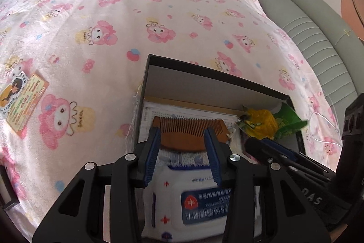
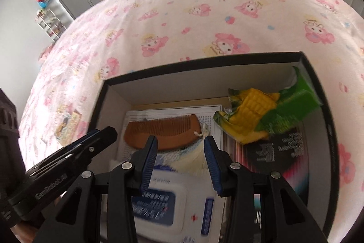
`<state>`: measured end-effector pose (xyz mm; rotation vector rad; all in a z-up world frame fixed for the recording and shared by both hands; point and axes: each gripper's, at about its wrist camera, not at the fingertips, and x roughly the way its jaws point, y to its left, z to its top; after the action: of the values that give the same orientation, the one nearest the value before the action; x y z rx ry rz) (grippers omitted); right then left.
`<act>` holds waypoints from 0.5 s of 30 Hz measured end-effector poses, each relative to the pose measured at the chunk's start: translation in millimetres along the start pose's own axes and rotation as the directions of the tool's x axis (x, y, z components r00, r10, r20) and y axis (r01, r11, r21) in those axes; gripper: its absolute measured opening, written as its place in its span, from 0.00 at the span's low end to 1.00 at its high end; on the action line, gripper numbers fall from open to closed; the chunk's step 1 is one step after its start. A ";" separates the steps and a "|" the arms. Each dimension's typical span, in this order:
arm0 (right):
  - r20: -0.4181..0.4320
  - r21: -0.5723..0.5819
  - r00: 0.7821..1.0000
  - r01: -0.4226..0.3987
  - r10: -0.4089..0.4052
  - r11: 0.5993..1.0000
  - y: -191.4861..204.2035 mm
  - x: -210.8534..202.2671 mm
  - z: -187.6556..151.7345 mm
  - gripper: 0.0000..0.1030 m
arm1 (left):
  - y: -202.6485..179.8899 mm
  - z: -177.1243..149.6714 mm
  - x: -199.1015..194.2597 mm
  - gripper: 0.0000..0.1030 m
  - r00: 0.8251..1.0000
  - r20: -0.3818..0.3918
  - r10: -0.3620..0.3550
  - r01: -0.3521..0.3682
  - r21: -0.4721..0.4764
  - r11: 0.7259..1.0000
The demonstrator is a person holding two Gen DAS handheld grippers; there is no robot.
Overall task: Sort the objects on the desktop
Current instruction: 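Lower the comb into the box and open the left gripper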
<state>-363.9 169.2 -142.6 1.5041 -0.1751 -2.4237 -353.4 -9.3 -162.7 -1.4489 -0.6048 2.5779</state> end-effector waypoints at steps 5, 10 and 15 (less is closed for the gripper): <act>0.066 -0.018 0.998 -0.008 0.009 1.000 17.8 -39.1 -13.4 0.38 | -19.2 -8.0 -40.9 0.37 0.998 0.056 0.014 -0.017 0.060 0.998; 0.133 -0.025 0.991 -0.016 0.020 1.000 36.6 -82.1 -27.9 0.38 | -27.1 -21.0 -92.6 0.44 0.995 0.103 0.002 -0.012 0.093 0.996; 0.199 -0.055 0.980 -0.003 0.014 0.998 58.0 -122.0 -73.2 0.38 | -31.5 -73.7 -152.8 0.46 0.982 0.186 0.030 -0.065 0.184 0.981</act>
<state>-237.6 154.0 -56.4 1.2332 -0.1545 -2.5485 -212.6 -5.1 -63.0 -1.1914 -0.3355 2.7392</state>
